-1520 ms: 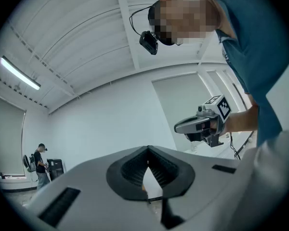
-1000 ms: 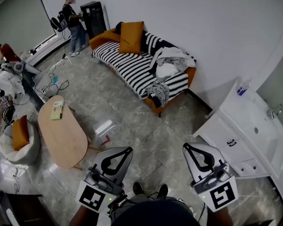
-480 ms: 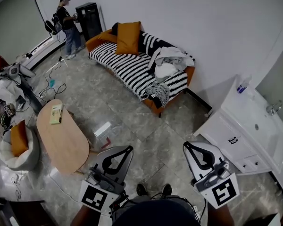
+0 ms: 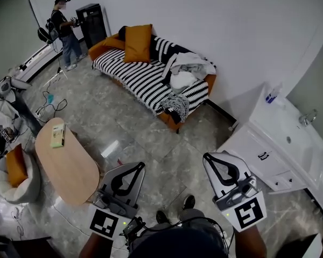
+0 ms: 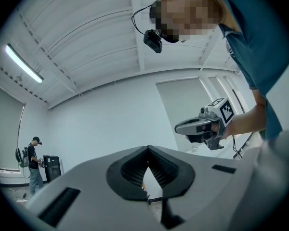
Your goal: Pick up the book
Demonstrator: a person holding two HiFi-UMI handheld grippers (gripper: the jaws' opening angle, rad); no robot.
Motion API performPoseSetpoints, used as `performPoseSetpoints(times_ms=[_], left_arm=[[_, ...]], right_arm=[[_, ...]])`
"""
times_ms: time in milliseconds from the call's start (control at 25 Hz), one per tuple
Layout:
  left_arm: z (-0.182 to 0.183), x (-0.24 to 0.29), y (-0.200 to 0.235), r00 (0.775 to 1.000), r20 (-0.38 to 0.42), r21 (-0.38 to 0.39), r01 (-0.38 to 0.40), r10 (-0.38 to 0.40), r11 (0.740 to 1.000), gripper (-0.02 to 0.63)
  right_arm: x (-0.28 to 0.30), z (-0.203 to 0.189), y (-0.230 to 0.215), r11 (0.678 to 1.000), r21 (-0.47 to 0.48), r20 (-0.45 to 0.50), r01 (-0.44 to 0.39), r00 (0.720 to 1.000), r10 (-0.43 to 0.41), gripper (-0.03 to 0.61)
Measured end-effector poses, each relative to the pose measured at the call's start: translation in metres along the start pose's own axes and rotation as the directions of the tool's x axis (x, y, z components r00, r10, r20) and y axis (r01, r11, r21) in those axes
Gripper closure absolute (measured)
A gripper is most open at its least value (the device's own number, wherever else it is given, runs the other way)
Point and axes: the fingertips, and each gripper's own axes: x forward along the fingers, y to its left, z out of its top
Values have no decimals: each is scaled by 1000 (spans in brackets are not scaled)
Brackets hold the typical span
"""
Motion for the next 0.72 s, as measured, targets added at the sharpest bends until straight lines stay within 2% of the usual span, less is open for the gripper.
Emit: performPoseSetpoints(times_ms=[320, 720], left_arm=[[-7, 46, 9, 1000, -8, -12, -7, 7, 1000, 609], [-16, 135, 6, 998, -47, 19, -50, 51, 999, 609]], right_arm=[[17, -21, -36, 999, 38, 0, -14, 1000, 14, 567], [24, -55, -120, 995, 67, 30, -71, 997, 69, 566]])
